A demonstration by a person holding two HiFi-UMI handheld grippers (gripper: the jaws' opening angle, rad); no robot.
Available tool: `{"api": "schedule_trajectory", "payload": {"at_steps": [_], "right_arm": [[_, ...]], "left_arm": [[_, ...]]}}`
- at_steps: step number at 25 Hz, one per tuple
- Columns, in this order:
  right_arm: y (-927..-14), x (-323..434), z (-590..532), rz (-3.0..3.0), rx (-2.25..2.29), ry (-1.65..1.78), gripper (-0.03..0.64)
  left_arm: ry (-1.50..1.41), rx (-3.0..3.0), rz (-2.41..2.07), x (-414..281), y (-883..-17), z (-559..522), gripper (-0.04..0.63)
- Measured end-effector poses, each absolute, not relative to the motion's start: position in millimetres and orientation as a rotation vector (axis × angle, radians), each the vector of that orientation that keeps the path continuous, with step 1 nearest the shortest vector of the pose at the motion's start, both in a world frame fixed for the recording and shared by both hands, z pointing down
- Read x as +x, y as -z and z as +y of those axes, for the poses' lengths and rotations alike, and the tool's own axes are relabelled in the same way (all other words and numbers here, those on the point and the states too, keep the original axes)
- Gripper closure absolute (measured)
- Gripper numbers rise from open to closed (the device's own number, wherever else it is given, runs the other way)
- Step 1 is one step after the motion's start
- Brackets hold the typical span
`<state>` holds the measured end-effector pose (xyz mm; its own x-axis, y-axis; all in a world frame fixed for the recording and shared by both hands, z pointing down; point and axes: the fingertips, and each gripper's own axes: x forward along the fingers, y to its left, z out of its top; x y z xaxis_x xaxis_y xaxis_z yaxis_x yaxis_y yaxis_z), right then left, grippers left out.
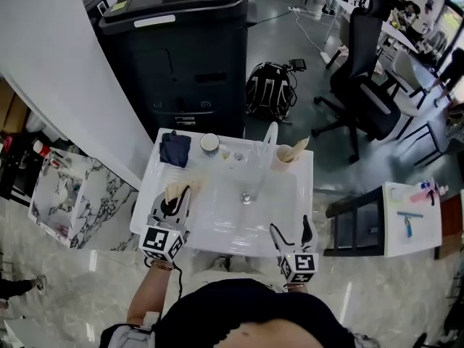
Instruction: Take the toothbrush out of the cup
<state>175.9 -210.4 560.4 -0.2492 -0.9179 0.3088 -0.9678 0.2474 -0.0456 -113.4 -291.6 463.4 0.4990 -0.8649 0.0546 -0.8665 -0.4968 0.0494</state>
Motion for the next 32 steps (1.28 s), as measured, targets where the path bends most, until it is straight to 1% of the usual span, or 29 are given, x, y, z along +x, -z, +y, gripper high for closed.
{"api": "schedule_trajectory", "payload": {"at_steps": [10, 14, 20, 25, 32], "right_arm": [[-556, 198, -240, -2.261, 1.835, -0.301, 0.158], [-553, 208, -252, -2.243, 1.867, -0.289, 0.158], [-557, 213, -269, -2.210, 1.851, -0.268, 0.158], [-558, 231, -316, -2.217, 1.925, -0.346, 0.158], [-554, 246, -394, -2.193, 2.011, -0.364, 0.158]], "left_arm": [[-0.028, 2.500, -1.559, -128, -500, -263, 0.552], [-0.051, 2.485, -1.532, -116, -509, -257, 0.552], [0.008, 2.483, -1.498, -107, -509, -261, 0.552], [0.005, 2.447, -1.544, -118, -512, -262, 0.552], [0.012, 2.387, -1.594, -130, -516, -251, 0.552]]}}
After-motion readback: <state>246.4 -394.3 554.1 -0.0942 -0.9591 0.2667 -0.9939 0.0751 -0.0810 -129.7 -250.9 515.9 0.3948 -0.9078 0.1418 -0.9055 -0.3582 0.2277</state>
